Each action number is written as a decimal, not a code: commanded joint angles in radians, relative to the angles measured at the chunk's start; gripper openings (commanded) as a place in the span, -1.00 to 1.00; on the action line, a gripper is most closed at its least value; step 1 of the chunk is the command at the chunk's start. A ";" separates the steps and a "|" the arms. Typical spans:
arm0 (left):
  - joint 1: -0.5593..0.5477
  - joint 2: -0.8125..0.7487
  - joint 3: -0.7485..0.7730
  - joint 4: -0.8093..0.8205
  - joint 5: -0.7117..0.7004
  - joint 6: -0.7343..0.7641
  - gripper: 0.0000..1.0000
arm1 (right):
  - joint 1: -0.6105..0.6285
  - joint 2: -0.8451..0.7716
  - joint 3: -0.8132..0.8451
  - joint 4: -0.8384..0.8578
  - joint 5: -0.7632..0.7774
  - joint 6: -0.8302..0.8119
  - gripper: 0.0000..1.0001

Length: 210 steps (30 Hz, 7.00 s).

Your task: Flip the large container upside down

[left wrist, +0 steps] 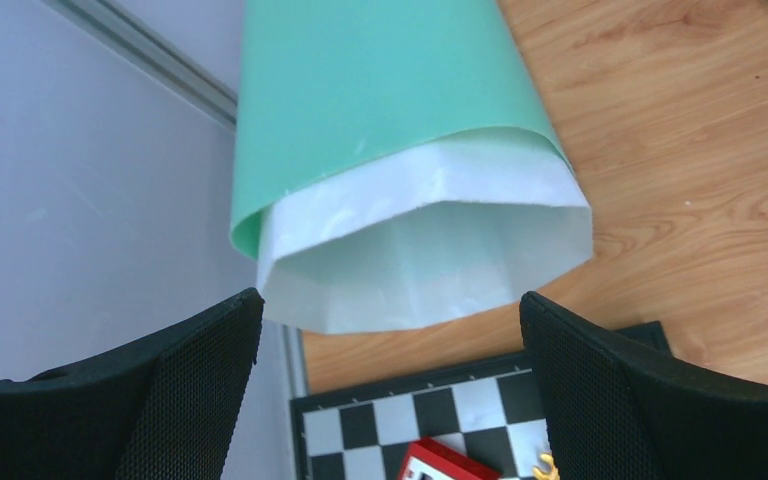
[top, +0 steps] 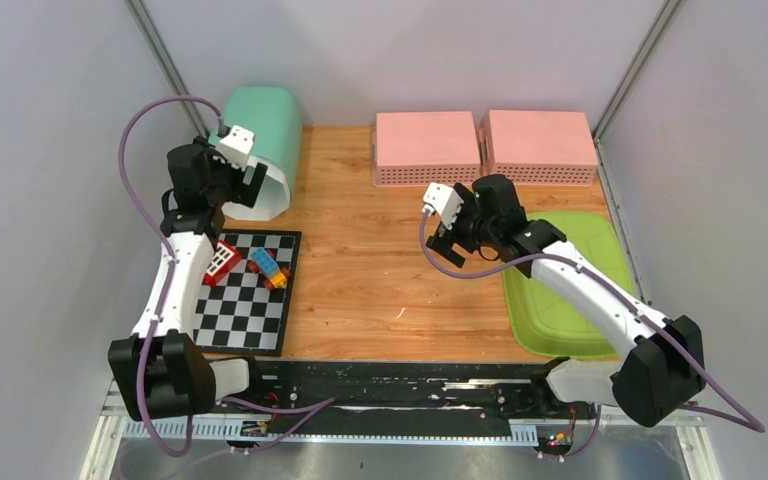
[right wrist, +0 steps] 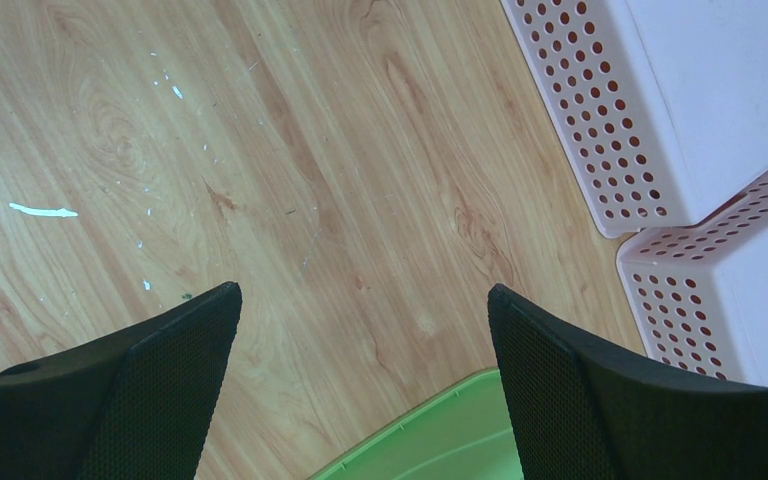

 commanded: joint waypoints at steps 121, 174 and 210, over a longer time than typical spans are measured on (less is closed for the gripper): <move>0.060 0.623 1.030 -0.621 -0.151 -0.575 -0.37 | 0.013 0.012 -0.053 0.011 -0.027 0.000 0.90; -0.002 0.678 0.991 -0.542 0.173 -0.535 -1.00 | 0.013 0.024 -0.057 0.012 -0.033 0.000 0.89; -0.073 0.599 0.842 -0.513 0.203 -0.692 -1.00 | 0.013 0.031 -0.058 0.014 -0.031 -0.004 0.89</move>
